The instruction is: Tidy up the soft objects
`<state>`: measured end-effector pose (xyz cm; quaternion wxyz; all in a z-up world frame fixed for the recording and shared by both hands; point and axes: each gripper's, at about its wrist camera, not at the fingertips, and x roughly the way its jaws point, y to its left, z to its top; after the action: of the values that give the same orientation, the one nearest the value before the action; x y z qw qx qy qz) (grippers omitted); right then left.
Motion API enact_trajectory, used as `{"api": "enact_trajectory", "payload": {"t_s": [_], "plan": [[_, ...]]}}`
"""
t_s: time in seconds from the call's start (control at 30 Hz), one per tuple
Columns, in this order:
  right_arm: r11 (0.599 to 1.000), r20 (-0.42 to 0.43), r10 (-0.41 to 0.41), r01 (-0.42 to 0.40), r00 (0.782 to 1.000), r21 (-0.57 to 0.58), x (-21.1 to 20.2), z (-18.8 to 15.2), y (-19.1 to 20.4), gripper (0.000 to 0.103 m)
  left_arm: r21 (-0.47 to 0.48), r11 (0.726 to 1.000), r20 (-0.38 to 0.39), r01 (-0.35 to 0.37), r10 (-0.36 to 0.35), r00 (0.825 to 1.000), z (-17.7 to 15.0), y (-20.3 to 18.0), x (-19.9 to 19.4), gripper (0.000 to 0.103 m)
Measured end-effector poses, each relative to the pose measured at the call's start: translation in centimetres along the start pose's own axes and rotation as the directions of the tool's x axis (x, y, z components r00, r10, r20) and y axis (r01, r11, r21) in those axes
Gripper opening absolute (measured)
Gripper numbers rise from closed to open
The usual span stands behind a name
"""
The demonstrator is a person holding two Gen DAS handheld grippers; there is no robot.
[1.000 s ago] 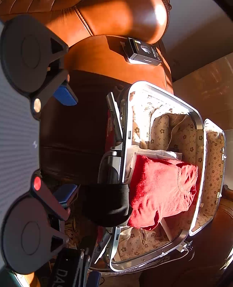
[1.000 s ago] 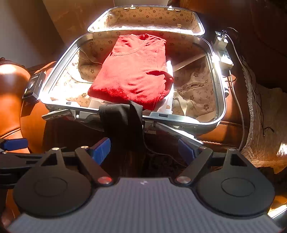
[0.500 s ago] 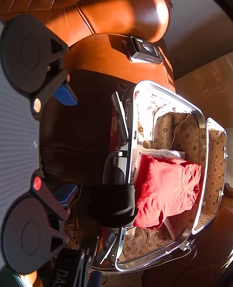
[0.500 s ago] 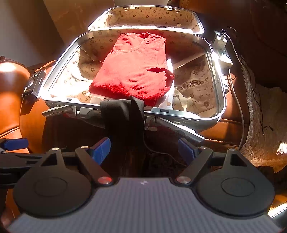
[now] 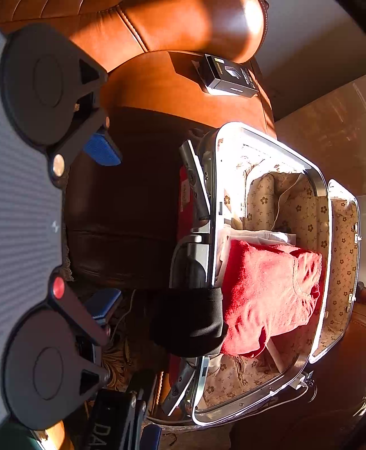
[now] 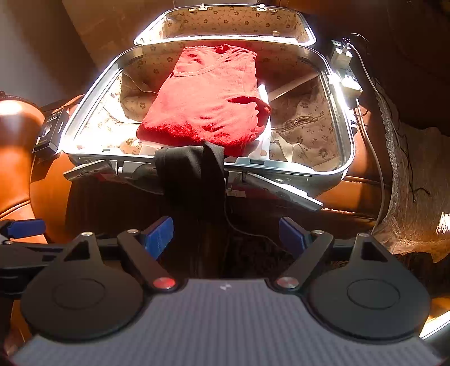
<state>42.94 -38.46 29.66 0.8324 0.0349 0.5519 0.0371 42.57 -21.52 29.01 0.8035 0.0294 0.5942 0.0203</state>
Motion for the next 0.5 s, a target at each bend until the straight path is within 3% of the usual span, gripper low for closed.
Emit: {"api": "enact_trajectory", "payload": {"t_s": [0.5], "plan": [[1.0,0.022,-0.007,0.007,1.0,-0.009,-0.4,-0.8,0.3,0.09,0.021,1.0,0.025,0.007,-0.008,1.0,-0.9,-0.8,-0.6,0.098]]}}
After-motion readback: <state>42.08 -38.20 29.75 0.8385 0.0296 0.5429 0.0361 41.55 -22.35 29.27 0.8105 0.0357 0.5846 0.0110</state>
